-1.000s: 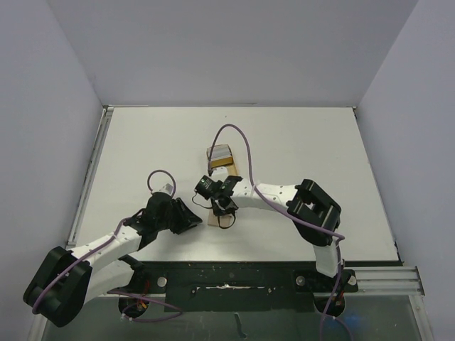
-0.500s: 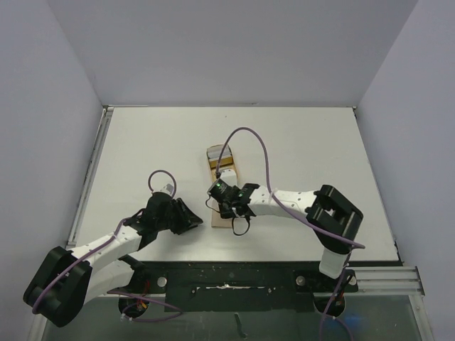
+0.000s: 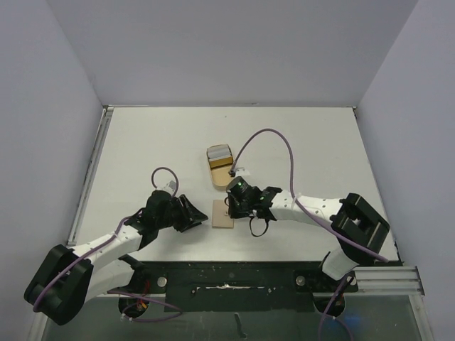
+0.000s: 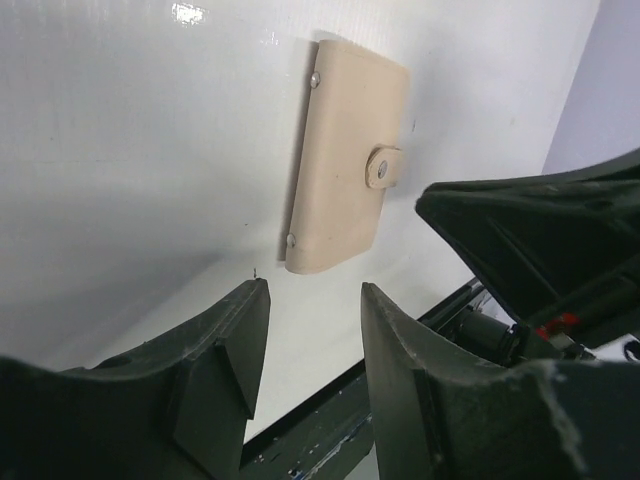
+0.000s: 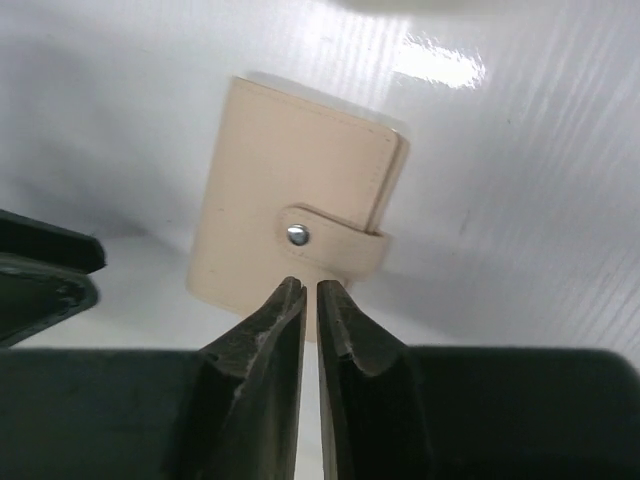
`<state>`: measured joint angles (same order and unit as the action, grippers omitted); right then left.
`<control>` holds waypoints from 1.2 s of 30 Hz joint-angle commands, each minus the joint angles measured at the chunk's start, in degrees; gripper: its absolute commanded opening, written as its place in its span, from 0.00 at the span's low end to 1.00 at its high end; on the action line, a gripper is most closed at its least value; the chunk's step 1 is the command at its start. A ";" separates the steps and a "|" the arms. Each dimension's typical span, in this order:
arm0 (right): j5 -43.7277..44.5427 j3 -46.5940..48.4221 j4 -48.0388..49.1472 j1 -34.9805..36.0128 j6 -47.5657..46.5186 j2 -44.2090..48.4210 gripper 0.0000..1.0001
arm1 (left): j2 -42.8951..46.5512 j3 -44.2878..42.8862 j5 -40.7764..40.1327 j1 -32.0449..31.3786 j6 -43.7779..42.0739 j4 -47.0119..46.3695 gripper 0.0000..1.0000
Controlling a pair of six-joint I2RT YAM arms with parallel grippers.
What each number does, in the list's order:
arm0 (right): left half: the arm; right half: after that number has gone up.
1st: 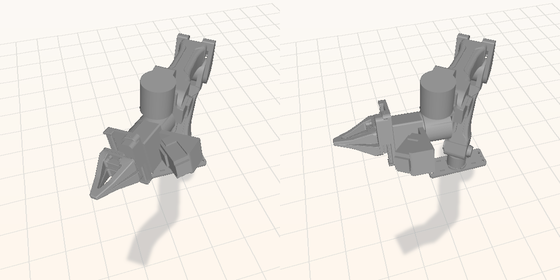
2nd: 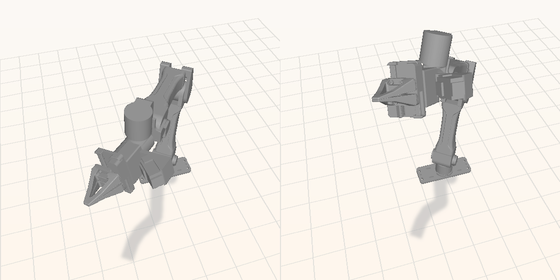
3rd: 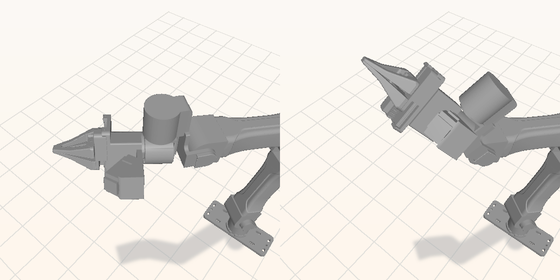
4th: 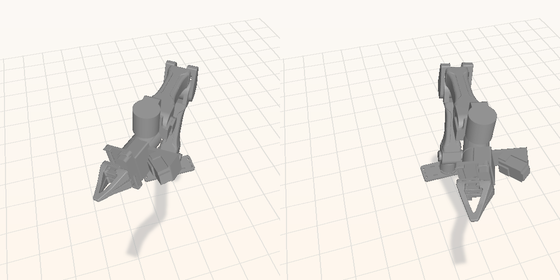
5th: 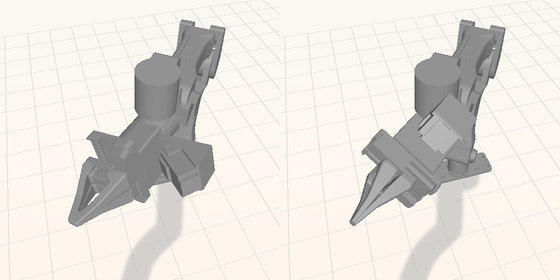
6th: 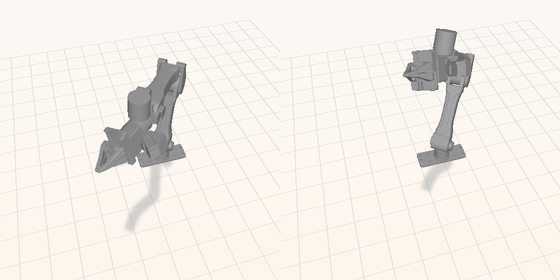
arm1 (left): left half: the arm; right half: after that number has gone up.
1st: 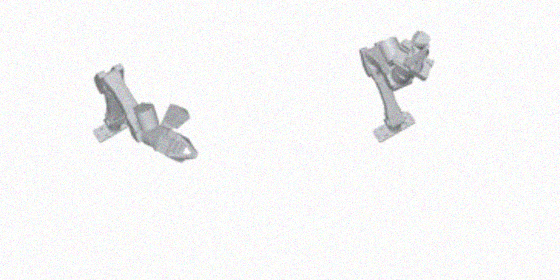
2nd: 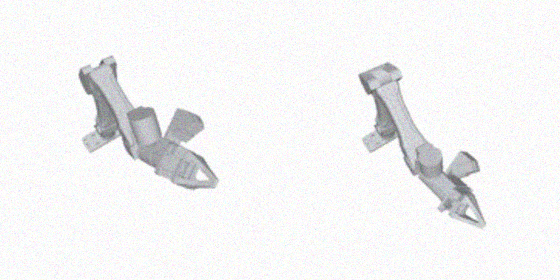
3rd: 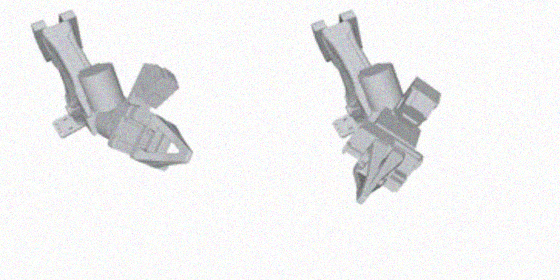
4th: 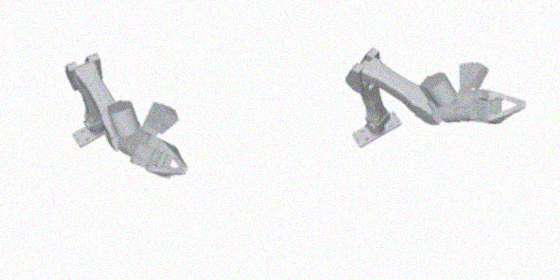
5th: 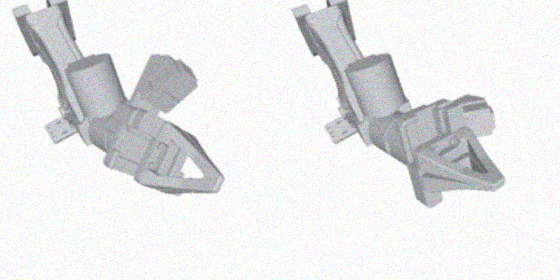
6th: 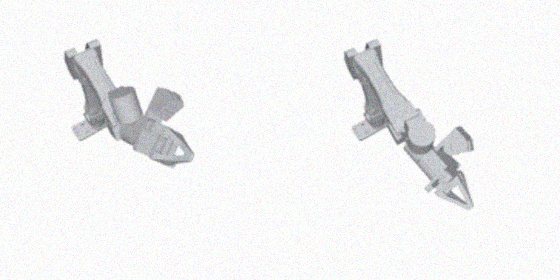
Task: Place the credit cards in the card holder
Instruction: Open the card holder at the center of the board.
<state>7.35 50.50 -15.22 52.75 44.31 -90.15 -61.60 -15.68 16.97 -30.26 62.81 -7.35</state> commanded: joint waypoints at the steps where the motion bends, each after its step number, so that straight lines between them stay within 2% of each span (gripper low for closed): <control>1: 7.00 8.55 -7.29 2.42 1.74 -0.06 0.16 | 1.76 -1.66 -2.08 0.11 -0.36 -1.24 0.41; 6: 9.63 13.19 -12.51 3.84 3.40 -4.32 0.35 | 6.78 -3.93 -8.42 0.20 -2.10 7.75 0.41; 11: 9.70 16.18 -13.34 4.72 2.64 -8.88 0.51 | 11.16 -3.99 -11.70 0.46 -2.13 11.66 0.41; 14: 12.26 18.21 -16.10 5.04 2.89 -13.21 0.53 | 12.25 -3.15 -12.07 0.56 -1.72 11.75 0.41; 16: 13.72 18.84 -17.75 5.10 3.12 -15.60 0.50 | 12.32 -2.68 -12.05 0.68 -1.43 11.67 0.41; 21: 12.81 16.36 -15.77 5.52 2.57 -16.11 0.25 | 11.11 -2.64 -11.07 0.64 -1.97 11.12 0.41; 24: 13.54 15.21 -15.23 5.39 2.66 -15.86 0.14 | 10.16 -2.62 -10.44 0.65 -1.99 10.16 0.41; 28: 11.54 12.46 -11.71 5.01 2.51 -14.57 0.07 | 8.59 -1.93 -8.53 0.64 -2.35 7.38 0.41; 36: 4.49 3.60 2.20 3.12 -0.88 -5.84 0.00 | 2.87 -3.02 -4.50 0.47 -4.62 5.33 0.40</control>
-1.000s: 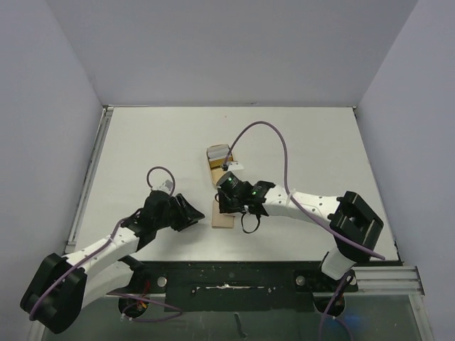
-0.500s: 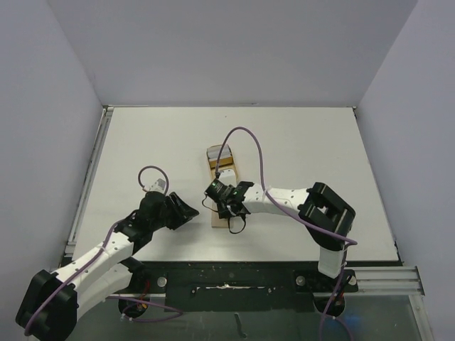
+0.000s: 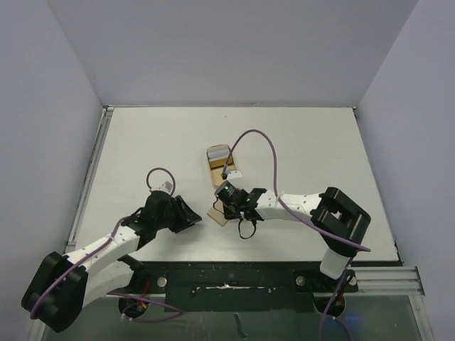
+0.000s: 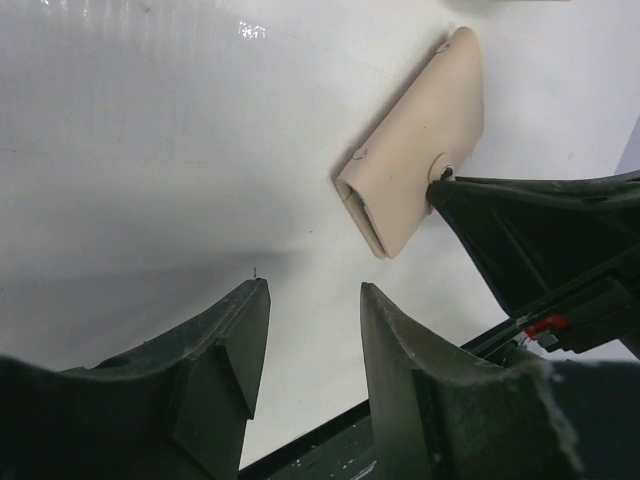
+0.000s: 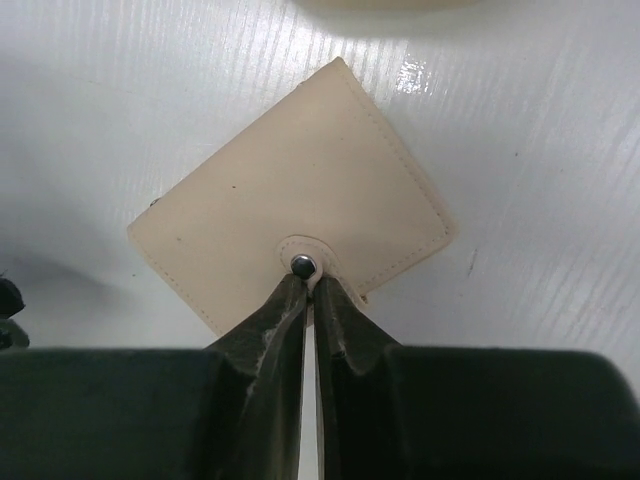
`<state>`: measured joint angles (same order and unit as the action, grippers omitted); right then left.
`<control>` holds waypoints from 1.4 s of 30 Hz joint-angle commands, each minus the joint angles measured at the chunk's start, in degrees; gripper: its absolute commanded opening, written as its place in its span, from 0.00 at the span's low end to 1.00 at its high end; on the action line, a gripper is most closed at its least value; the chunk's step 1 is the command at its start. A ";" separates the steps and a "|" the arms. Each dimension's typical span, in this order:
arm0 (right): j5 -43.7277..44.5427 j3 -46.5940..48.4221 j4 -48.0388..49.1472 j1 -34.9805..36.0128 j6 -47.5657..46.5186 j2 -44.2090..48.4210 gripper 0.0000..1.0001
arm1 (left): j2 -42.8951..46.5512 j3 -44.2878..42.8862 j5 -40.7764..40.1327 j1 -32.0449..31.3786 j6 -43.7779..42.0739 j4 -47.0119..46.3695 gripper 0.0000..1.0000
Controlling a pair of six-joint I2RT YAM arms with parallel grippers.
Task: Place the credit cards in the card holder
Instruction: Open the card holder at the center of the board.
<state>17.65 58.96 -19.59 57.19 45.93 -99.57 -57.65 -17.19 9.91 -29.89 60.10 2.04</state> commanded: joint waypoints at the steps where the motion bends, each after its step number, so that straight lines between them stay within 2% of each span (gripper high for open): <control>1: -6.40 -5.54 7.68 -1.59 -3.21 4.34 0.00 | -1.22 -1.65 2.62 0.05 -1.99 -4.00 0.40; 10: -7.09 -12.11 15.49 -1.73 -12.96 13.56 0.00 | -0.97 -4.58 5.05 0.27 -5.84 -2.89 0.41; 16: -8.45 -18.16 23.60 -0.02 -19.22 20.23 0.00 | -1.23 -3.46 14.06 0.44 -7.05 -12.30 0.55; 24: -10.84 -20.66 28.28 1.54 -22.98 24.63 0.00 | -4.19 -1.46 20.21 0.45 -4.56 -21.48 0.57; 28: -12.21 -21.63 30.39 1.93 -23.17 25.31 0.00 | -5.54 -1.32 21.09 0.37 -4.08 -22.37 0.46; 31: -13.12 -21.82 30.98 2.11 -22.96 25.05 0.00 | -4.58 -0.76 21.01 0.47 -3.19 -23.20 0.22; 34: -10.38 -20.89 29.11 2.12 -20.62 24.61 0.00 | -2.66 -0.61 20.38 0.45 -2.67 -23.28 0.02; 37: -4.41 -14.96 20.04 2.09 -14.69 22.90 0.21 | -1.02 -0.10 19.43 0.51 -2.67 -23.41 0.00; 39: -2.38 -10.03 13.92 2.23 -11.36 21.89 0.26 | -0.66 0.30 17.87 0.54 -3.21 -22.84 0.00; 42: -1.28 -6.46 9.73 2.31 -7.98 21.58 0.31 | -0.87 -0.29 13.72 0.53 -4.61 -17.79 0.00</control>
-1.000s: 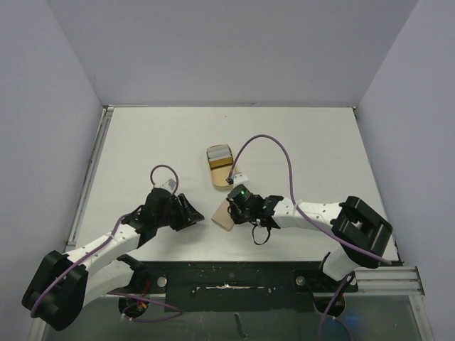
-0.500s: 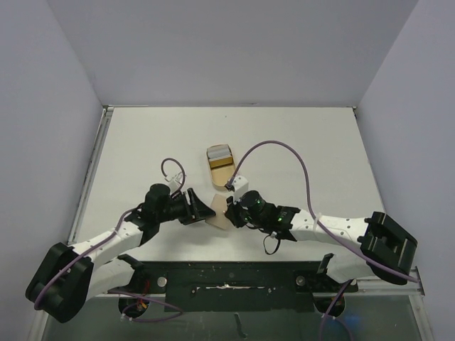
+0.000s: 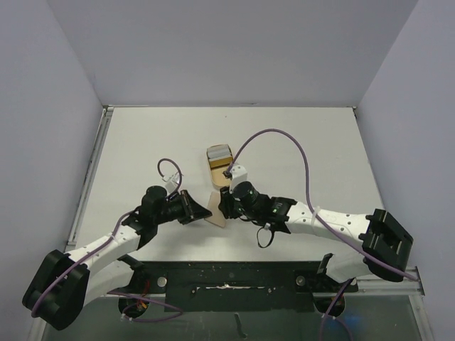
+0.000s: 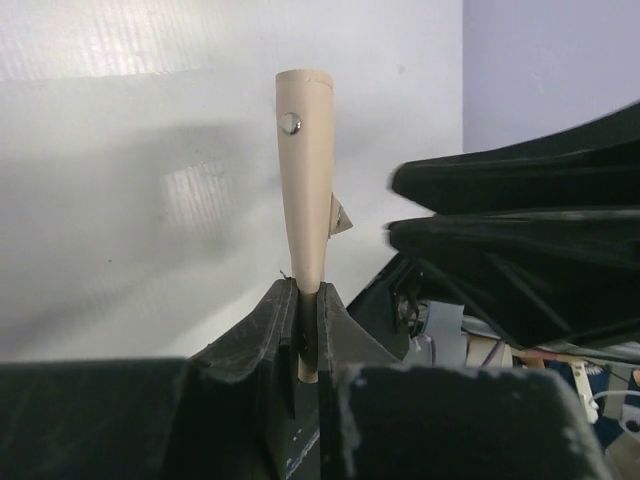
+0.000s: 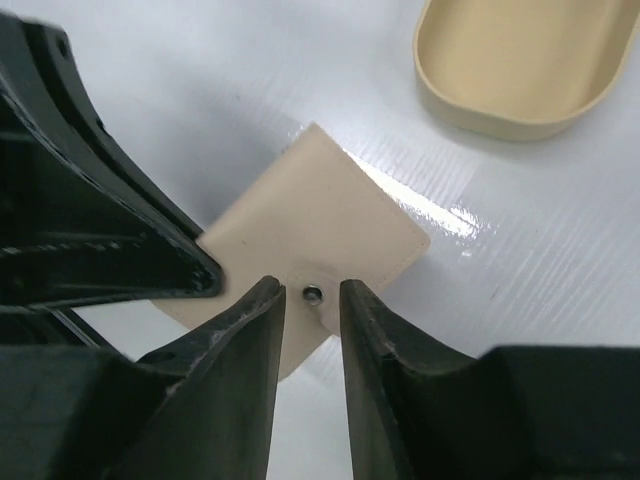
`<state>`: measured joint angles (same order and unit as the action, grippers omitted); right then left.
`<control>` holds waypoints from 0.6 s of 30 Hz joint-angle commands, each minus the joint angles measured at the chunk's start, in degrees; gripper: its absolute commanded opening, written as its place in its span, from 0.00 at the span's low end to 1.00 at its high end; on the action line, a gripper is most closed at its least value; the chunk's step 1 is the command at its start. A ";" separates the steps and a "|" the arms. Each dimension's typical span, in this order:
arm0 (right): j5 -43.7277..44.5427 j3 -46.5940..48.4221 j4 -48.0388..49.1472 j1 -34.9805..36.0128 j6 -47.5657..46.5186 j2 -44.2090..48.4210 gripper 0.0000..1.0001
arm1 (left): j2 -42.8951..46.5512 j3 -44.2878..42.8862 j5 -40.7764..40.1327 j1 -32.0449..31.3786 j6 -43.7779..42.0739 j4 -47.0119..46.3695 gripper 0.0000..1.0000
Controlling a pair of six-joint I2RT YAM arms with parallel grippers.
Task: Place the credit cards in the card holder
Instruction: Open the card holder at the center of the board.
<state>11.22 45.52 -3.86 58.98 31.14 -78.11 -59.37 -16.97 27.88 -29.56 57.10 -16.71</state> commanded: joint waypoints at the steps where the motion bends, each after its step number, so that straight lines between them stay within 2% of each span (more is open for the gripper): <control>1: 5.17 7.76 -7.66 0.52 7.82 -0.27 0.32 | 0.78 -0.71 -4.96 0.22 -1.99 2.23 0.00; 10: 1.67 12.06 -11.67 0.70 11.98 -7.65 0.46 | 0.94 -0.56 -5.90 0.12 -1.71 3.64 0.00; 18: 0.95 14.18 -10.94 0.70 12.18 -13.87 0.48 | 0.30 0.92 -5.73 0.12 -0.76 1.63 0.00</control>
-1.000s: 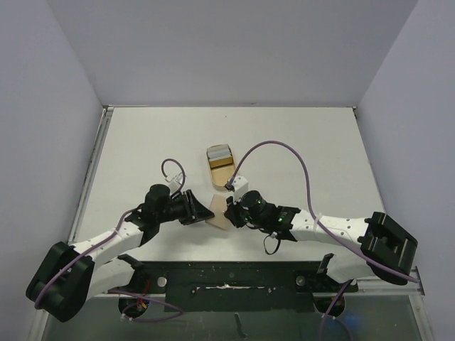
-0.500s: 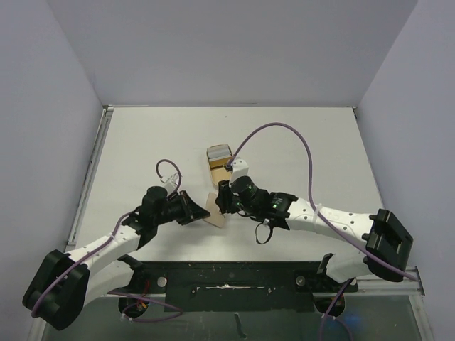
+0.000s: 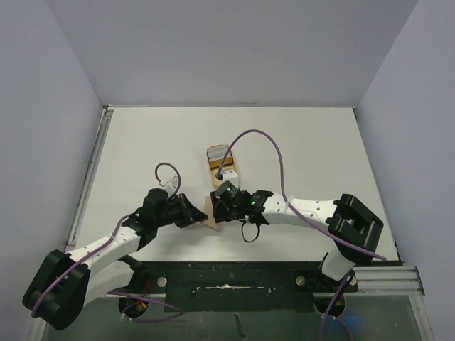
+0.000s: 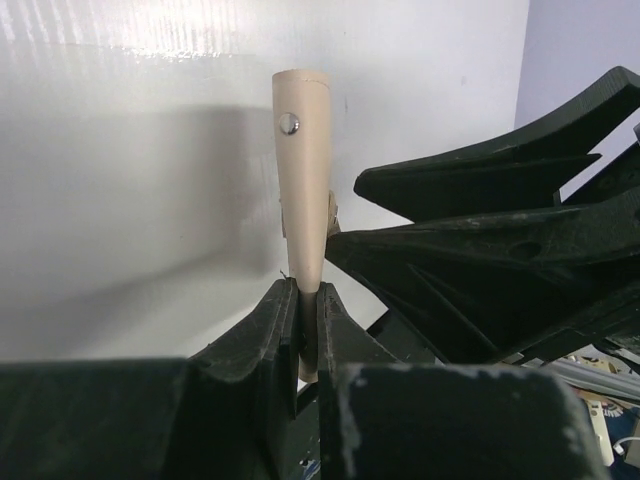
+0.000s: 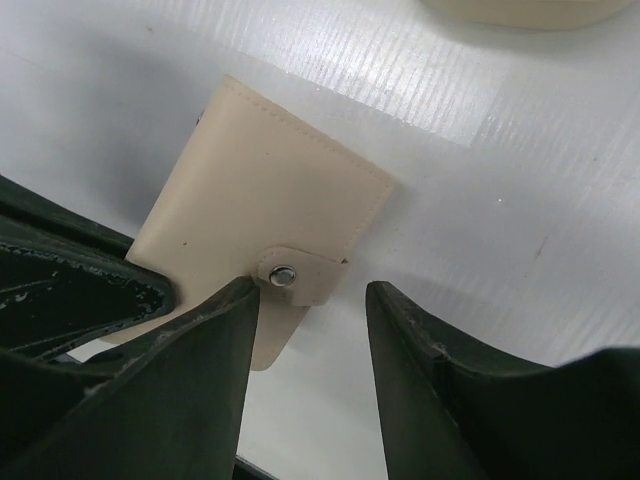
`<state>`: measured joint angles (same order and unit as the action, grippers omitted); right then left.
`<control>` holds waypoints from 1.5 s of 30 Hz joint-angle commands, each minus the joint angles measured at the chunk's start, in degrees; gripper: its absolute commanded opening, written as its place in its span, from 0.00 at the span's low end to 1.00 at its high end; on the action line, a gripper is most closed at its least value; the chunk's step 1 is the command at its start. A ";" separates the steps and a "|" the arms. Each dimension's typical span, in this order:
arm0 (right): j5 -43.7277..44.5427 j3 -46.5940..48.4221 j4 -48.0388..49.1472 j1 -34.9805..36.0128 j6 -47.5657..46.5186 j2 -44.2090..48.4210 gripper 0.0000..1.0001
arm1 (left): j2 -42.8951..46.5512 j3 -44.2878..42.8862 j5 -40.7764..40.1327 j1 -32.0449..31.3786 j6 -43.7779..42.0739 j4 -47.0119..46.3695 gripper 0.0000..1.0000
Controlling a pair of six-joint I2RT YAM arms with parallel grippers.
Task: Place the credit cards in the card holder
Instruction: Open the card holder at the center of the board.
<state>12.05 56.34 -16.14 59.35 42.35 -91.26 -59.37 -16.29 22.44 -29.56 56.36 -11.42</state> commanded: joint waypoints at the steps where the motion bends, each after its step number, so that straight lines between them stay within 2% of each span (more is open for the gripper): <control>1: 0.16 3.54 1.49 0.30 1.06 -1.24 0.48 | 0.08 0.29 -0.22 0.12 0.06 -3.89 0.00; 8: 0.29 5.01 2.10 0.09 0.86 -5.23 0.52 | -1.86 0.10 0.21 0.09 -0.02 -3.81 0.00; 20: 9.39 6.59 -8.55 0.17 3.35 -10.51 0.33 | -0.46 -0.82 -0.85 0.04 -0.71 0.79 0.00; 29: 15.41 7.32 -16.09 0.02 5.71 -10.59 0.28 | 0.65 -2.07 -2.30 0.12 -2.12 4.46 0.00; 35: 15.05 6.86 -15.54 0.25 6.03 -8.63 0.26 | 0.60 -1.99 -2.28 0.13 -2.13 4.18 0.00; 38: 12.01 6.43 -12.66 0.37 4.71 -5.71 0.26 | 0.83 -1.90 -2.14 0.09 -1.91 4.17 0.00; 45: 3.27 5.33 -6.14 -0.19 7.47 -0.35 0.33 | 0.89 -1.28 -2.42 0.05 -1.71 3.51 0.00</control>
<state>20.03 62.26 -28.34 59.29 47.66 -96.27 -59.48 -15.81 19.73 -29.54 55.22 -5.87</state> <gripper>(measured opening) 0.313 0.045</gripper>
